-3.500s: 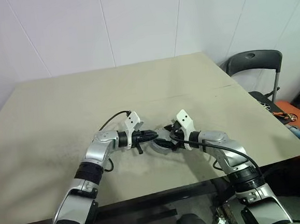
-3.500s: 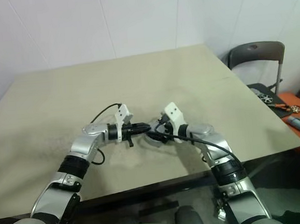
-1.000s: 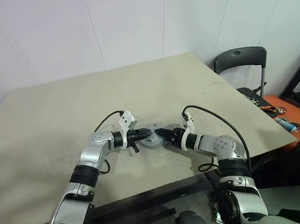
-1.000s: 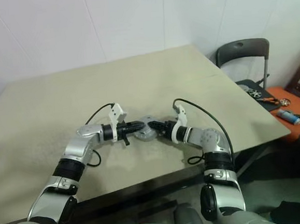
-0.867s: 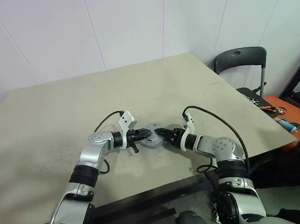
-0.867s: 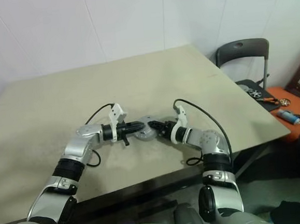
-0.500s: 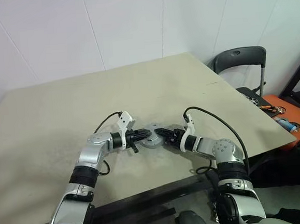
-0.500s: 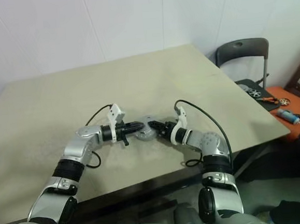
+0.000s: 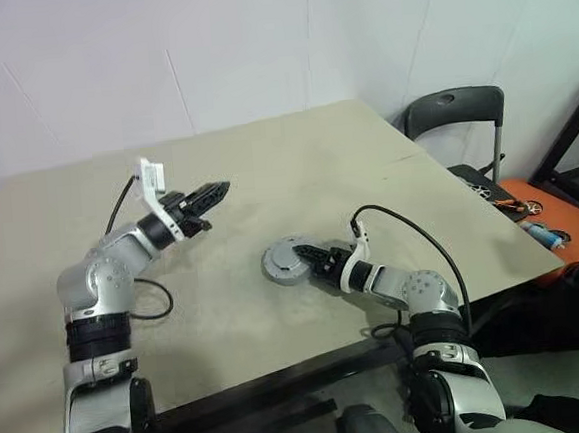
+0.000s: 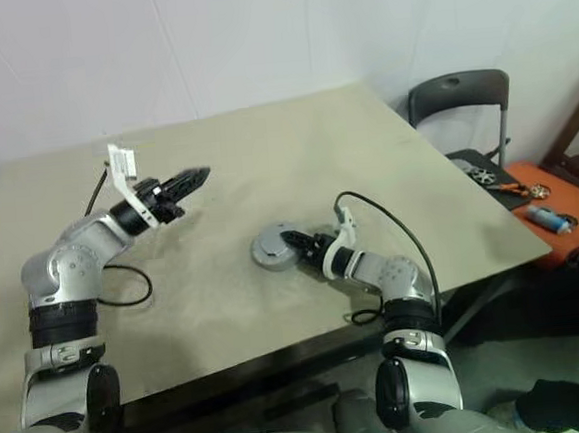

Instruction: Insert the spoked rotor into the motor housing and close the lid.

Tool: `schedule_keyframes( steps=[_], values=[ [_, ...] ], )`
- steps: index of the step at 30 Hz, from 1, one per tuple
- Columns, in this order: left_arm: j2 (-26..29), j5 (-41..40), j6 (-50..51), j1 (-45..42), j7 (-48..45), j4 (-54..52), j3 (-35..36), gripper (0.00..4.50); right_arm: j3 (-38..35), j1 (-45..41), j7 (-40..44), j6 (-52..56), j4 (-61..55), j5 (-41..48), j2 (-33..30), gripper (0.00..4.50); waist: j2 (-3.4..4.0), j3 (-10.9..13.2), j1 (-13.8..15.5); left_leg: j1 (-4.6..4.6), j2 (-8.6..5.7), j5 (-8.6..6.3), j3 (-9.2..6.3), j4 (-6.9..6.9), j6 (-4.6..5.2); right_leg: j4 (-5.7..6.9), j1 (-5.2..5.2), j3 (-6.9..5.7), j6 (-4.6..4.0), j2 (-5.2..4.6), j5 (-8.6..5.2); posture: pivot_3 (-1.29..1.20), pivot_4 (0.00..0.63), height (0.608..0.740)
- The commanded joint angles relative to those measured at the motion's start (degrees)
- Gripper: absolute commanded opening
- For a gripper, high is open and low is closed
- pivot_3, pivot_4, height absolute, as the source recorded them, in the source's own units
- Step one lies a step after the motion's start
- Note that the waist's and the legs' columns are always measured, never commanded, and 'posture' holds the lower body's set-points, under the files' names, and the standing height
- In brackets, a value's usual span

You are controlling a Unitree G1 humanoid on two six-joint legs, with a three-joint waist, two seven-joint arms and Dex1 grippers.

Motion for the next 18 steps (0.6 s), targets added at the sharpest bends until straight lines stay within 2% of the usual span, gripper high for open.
schedule_keyframes(
  steps=[1,6,8,12,13,15,18],
  values=[
    [1.29,-2.68,1.05,0.32,1.6,-2.9,2.88,0.51,-1.39,-0.87,-3.64,0.09,2.8,0.64,1.58,2.22,-0.01,0.0,-0.06,0.0,0.0,0.0,0.0,0.01,0.0,0.0,0.0,0.0,-0.01,-0.01,0.0,0.0,0.0,0.74],
    [1.82,-4.33,3.28,4.15,2.61,-2.74,3.97,0.51,-4.84,-4.69,-6.36,0.98,-0.25,6.39,4.61,2.22,0.11,0.12,-0.23,-0.12,0.01,0.0,0.0,-0.06,-0.01,0.03,-0.2,0.01,-0.03,0.01,0.01,0.0,0.0,0.74],
    [0.65,-11.27,9.5,5.66,3.65,-2.97,7.9,0.51,-6.54,-7.67,-7.4,2.15,-4.68,11.45,6.87,2.22,0.18,0.38,-0.26,-0.27,0.0,0.01,0.04,-0.07,-0.02,0.06,-0.38,0.08,-0.05,0.01,0.03,0.0,0.0,0.74],
    [-0.35,-14.08,11.49,8.5,6.3,-3.99,9.91,0.51,-7.78,-11.01,-10.46,2.15,-6.43,15.29,8.75,2.22,0.18,0.44,0.2,-1.57,-0.06,0.27,-0.01,0.1,-0.46,0.28,-1.72,0.1,-0.4,-0.09,0.26,0.0,0.0,0.74],
    [-0.54,-14.15,11.14,8.87,7.0,-3.21,10.42,0.51,-7.81,-11.38,-10.89,1.78,-6.22,15.95,8.79,2.22,0.16,0.43,0.32,-1.73,-0.09,0.45,-0.04,0.09,-0.79,0.28,-1.85,0.08,-0.44,-0.16,0.29,0.0,0.0,0.74],
    [-0.75,-14.43,10.5,9.27,8.18,-1.61,11.53,0.51,-7.61,-11.79,-11.58,1.25,-5.86,17.05,8.7,2.22,0.09,0.41,0.48,-2.07,-0.15,0.46,-0.08,0.08,-0.81,0.26,-2.17,0.06,-0.47,-0.23,0.32,0.0,0.0,0.74],
    [-1.26,-16.71,10.68,8.96,10.04,-0.56,14.32,0.51,-7.13,-12.08,-12.51,0.67,-5.71,18.59,8.63,2.22,0.1,0.42,0.74,-2.13,-0.18,0.45,0.03,-0.05,-0.81,0.19,-2.3,0.08,-0.49,-0.29,0.33,0.0,0.0,0.74]
  ],
)
